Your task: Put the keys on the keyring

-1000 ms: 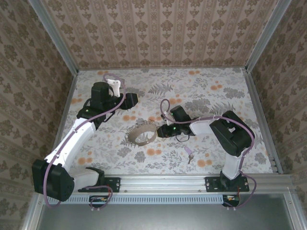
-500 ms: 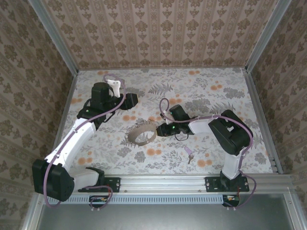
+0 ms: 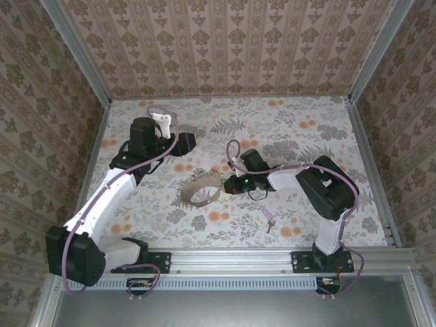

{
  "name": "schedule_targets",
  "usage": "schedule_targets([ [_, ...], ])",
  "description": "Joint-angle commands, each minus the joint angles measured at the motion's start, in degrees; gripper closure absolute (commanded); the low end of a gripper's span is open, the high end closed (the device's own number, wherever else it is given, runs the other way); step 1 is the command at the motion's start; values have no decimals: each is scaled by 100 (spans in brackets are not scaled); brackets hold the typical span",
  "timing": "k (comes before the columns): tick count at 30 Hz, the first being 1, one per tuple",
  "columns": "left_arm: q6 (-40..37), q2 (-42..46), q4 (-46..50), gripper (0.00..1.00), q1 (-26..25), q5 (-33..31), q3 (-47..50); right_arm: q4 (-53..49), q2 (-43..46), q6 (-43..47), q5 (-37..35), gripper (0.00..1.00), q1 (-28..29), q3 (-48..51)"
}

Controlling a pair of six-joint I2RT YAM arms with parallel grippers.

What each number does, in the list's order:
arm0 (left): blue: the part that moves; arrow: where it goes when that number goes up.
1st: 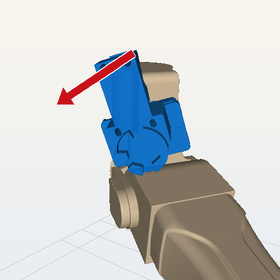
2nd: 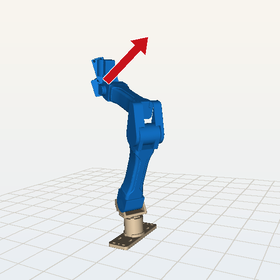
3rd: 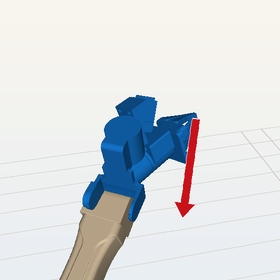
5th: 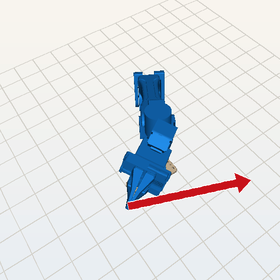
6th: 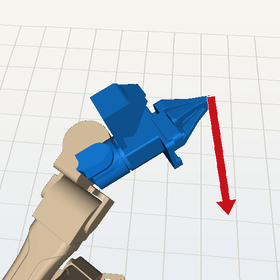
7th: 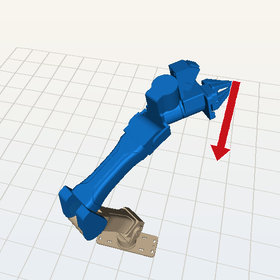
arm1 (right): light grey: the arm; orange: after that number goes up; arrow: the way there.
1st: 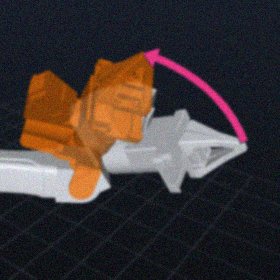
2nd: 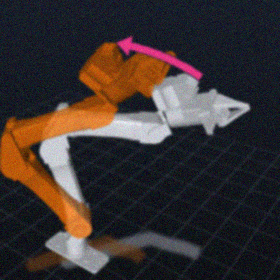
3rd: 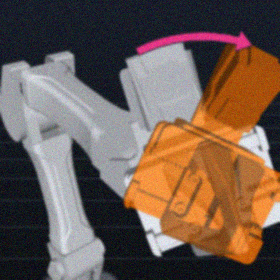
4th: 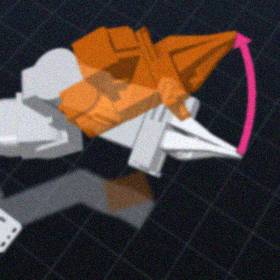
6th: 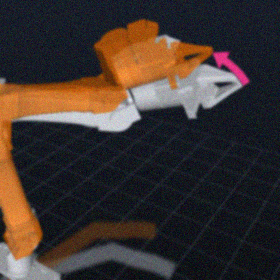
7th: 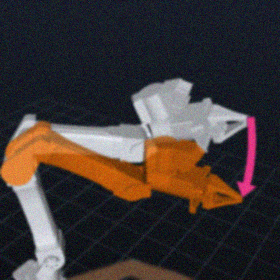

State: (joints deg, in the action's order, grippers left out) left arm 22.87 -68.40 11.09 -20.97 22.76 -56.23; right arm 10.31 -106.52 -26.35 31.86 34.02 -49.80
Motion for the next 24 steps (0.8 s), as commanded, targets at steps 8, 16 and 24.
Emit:
schedule_targets([
  [8,92,163,54,32,-62,-392,-2,-309,684,303,-24,100,-36,-161],
  [16,-398,152,227,32,-119,142,-245,-499,1427,623,77,100,-241,-421],
  [24,-686,-102,237,32,-109,1129,-633,-955,2073,1027,310,100,-490,-1044],
])
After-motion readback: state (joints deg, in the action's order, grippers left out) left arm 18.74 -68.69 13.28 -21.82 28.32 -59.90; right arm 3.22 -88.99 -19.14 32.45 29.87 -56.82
